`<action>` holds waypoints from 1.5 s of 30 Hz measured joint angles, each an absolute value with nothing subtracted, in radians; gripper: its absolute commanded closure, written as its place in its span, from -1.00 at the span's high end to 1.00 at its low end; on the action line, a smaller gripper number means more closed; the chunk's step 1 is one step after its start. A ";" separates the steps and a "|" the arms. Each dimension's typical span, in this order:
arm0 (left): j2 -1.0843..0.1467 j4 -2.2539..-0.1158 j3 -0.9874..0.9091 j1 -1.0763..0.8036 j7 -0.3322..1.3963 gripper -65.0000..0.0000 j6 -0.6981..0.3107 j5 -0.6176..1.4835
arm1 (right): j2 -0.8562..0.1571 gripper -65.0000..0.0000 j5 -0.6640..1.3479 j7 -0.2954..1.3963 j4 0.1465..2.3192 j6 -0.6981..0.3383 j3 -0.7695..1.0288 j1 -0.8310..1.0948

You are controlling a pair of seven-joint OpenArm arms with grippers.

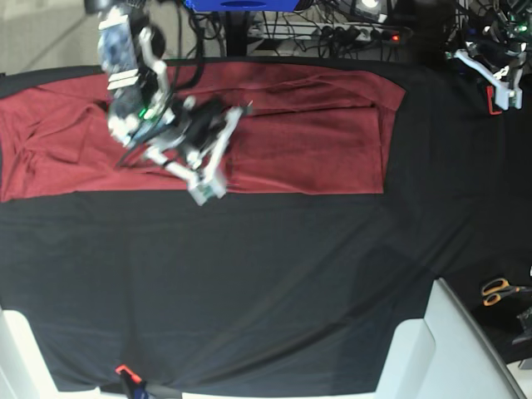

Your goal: Fold the T-shirt properly

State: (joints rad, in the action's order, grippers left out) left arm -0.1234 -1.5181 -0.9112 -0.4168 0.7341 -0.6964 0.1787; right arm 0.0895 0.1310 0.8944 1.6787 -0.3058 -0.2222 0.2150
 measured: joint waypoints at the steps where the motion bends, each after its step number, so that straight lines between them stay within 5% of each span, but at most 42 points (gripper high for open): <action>1: -0.123 -1.518 -0.899 -0.415 0.735 -1.00 -0.697 0.180 | 0.091 -0.99 0.134 0.894 1.699 -0.311 -0.250 0.229; 16: -0.123 -1.518 -0.824 -0.402 0.734 -1.00 -0.697 0.179 | 0.074 -0.96 0.136 0.870 1.735 -0.313 -0.504 0.183; 23: -0.123 -1.518 -0.826 -0.402 0.733 -0.99 -0.696 0.179 | 0.070 -0.25 0.132 0.902 1.687 -0.306 -0.581 0.139; 28: -0.123 -1.518 -0.825 -0.402 0.736 -0.04 -0.697 0.178 | 0.054 0.42 0.131 0.927 1.732 -0.311 -0.564 0.142; 31: -0.122 -1.518 -0.824 -0.399 0.736 0.52 -0.696 0.202 | 0.004 0.39 0.138 0.883 1.812 -0.310 -0.501 0.191; 33: -0.125 -1.509 -0.823 -0.403 0.735 0.72 -0.696 0.323 | -0.029 0.34 0.132 0.838 1.862 -0.309 -0.437 0.260; 45: -0.152 -1.349 -0.654 -0.335 0.725 0.73 -0.690 0.502 | -0.149 0.33 0.131 0.669 1.891 -0.308 -0.290 0.442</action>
